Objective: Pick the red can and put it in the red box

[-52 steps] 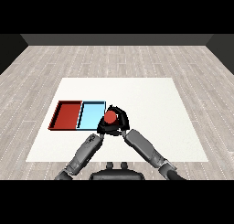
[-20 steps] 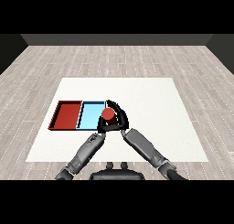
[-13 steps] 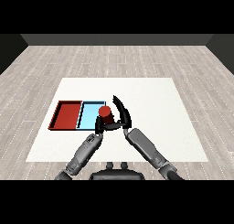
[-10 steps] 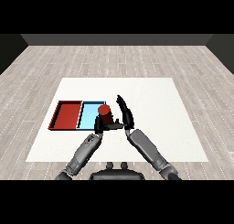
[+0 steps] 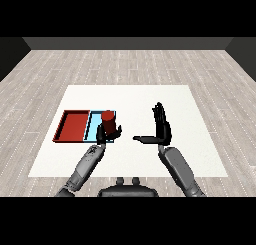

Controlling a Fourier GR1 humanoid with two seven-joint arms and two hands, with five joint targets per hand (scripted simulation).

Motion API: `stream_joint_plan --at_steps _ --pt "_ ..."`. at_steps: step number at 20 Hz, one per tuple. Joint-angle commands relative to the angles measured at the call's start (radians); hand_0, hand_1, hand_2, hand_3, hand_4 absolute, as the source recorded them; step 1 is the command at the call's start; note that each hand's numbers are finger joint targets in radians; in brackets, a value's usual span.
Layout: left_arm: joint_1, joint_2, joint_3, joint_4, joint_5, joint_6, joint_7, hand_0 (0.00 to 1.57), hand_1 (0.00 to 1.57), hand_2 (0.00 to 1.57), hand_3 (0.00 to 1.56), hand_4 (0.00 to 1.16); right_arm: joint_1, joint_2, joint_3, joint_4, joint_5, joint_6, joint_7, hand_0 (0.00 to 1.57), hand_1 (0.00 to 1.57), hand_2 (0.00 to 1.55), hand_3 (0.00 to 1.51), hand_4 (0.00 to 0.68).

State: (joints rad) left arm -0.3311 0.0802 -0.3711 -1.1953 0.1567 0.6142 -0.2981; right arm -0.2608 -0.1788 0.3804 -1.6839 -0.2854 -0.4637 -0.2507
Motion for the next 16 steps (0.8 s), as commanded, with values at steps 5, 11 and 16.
stream_joint_plan --at_steps 5,11,16 --pt "-0.039 0.226 0.116 0.001 -0.043 -0.032 0.083 1.57 1.57 1.57 1.47 1.11 0.296 -0.109 -0.125 -0.024 -0.052 0.079 -0.128 0.00 0.00 0.00 0.00 0.000" --pt "-0.055 0.345 0.277 0.172 0.029 -0.149 0.067 1.57 1.57 1.55 1.46 1.09 0.318 -0.172 -0.202 -0.019 -0.080 0.151 -0.106 0.00 0.00 0.00 0.00 0.000" --pt "-0.138 0.359 0.294 0.419 -0.042 -0.140 0.066 1.57 1.57 1.56 1.48 1.09 0.228 -0.168 -0.242 0.020 -0.034 0.061 -0.002 0.00 0.00 0.00 0.00 0.000"
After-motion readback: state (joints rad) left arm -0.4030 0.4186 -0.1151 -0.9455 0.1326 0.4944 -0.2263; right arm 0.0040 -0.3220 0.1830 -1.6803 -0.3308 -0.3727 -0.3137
